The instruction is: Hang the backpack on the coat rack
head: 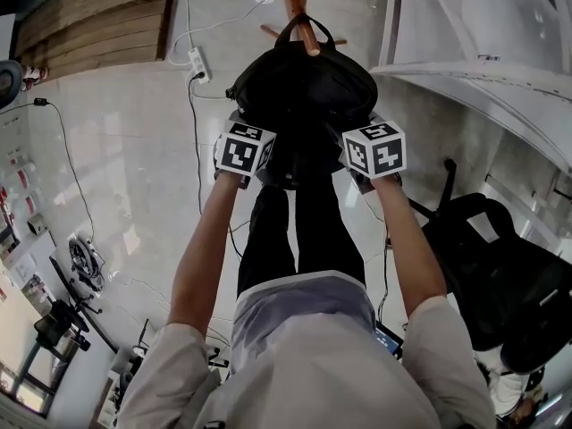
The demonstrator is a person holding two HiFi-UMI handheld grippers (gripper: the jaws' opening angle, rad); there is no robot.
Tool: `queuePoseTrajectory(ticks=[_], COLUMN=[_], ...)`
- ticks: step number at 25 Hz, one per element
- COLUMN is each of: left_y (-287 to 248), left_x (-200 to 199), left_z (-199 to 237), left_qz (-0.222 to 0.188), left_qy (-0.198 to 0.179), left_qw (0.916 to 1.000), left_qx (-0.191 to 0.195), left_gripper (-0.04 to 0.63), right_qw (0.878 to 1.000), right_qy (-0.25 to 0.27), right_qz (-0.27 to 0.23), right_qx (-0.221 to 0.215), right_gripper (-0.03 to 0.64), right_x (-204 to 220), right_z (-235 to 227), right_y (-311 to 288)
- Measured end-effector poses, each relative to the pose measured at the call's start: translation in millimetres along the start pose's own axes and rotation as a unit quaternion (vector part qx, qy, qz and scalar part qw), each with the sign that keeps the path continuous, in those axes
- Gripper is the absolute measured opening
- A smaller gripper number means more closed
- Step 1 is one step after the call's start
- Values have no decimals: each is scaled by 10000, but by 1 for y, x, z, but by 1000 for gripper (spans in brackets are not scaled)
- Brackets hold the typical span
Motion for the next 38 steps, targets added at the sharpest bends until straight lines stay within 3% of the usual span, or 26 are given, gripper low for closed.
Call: queuePoseTrajectory(ticks=[38], left_y=[-55], left_x=[-19], left_z=[28], left_qz=[-173], left_qy=[321], left_qw=[9990], left_qx=[-254], left_gripper=[146], right_qw=[9995], right_qy=[286], right_qz=[81], right_qx=[108], right_gripper=[161], right_x=[-28], right_z=[-51], right_y=[-36])
Point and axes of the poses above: the fingertips, and each gripper's own axes: y backward along the fingers, z to its left, x out of its underside, the point moved 9 cm from there along y, backward along the fingers, and after that the axes turned 11 degrees about -x, right-handed, at the moved point
